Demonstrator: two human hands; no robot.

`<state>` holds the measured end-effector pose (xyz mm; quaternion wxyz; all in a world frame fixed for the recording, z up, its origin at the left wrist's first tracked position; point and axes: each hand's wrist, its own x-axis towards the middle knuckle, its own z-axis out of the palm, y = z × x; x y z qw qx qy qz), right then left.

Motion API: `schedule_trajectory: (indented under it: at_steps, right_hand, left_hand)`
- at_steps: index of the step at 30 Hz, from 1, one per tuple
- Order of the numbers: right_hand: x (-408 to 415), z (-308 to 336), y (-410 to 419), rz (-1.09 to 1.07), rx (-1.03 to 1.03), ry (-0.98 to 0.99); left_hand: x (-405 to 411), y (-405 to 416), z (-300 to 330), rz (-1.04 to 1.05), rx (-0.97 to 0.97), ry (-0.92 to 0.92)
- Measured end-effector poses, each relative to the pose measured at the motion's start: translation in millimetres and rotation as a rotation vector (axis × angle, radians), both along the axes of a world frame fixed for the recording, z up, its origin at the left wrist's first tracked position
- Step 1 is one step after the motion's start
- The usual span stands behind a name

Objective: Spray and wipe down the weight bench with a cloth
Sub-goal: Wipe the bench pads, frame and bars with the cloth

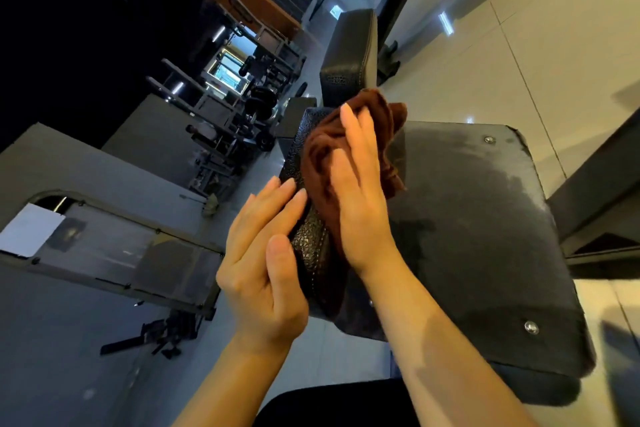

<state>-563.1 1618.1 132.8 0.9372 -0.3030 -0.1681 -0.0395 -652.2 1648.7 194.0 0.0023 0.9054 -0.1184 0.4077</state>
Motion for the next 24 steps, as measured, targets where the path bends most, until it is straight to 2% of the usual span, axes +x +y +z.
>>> schedule_trajectory:
  at_steps: [1, 5, 7, 9, 10, 13, 15, 17, 21, 22, 24]
  right_hand:
    - [8, -3, 3, -0.016, -0.024, 0.025]
    - [1, -38, 22, 0.215, -0.125, 0.23]
    - [-29, -47, 36, 0.373, -0.117, 0.339]
    - [-67, -51, 33, 0.493, 0.007, 0.374]
    - [-82, -50, 31, 0.453, 0.002, 0.362]
    - [-108, -39, 14, 0.193, -0.206, 0.228]
    - [-98, -26, 6, 0.082, -0.17, 0.136]
    - [-71, -14, 9, 0.103, 0.002, 0.108]
    - [14, -2, 12, 0.017, -0.028, 0.113]
    - [29, -8, 21, 0.033, -0.064, 0.143]
    - [40, -18, 35, 0.22, -0.034, 0.29]
  left_hand:
    - [1, 0, 1, 0.008, -0.009, 0.004]
    - [4, 4, 1, -0.012, 0.019, 0.003]
    - [4, 5, 4, -0.024, 0.031, 0.008]
    - [3, 4, 4, -0.008, 0.029, 0.008]
    - [3, 3, 4, -0.007, 0.019, 0.008]
    - [2, -1, 3, 0.021, 0.003, 0.011]
    - [1, -3, 2, 0.033, -0.006, 0.012]
    - [0, -3, 2, 0.041, -0.015, 0.007]
    - [1, -3, 0, 0.055, -0.025, -0.006]
    - [2, -3, -1, 0.052, -0.023, -0.005]
    - [3, -2, 0, 0.04, -0.012, -0.002]
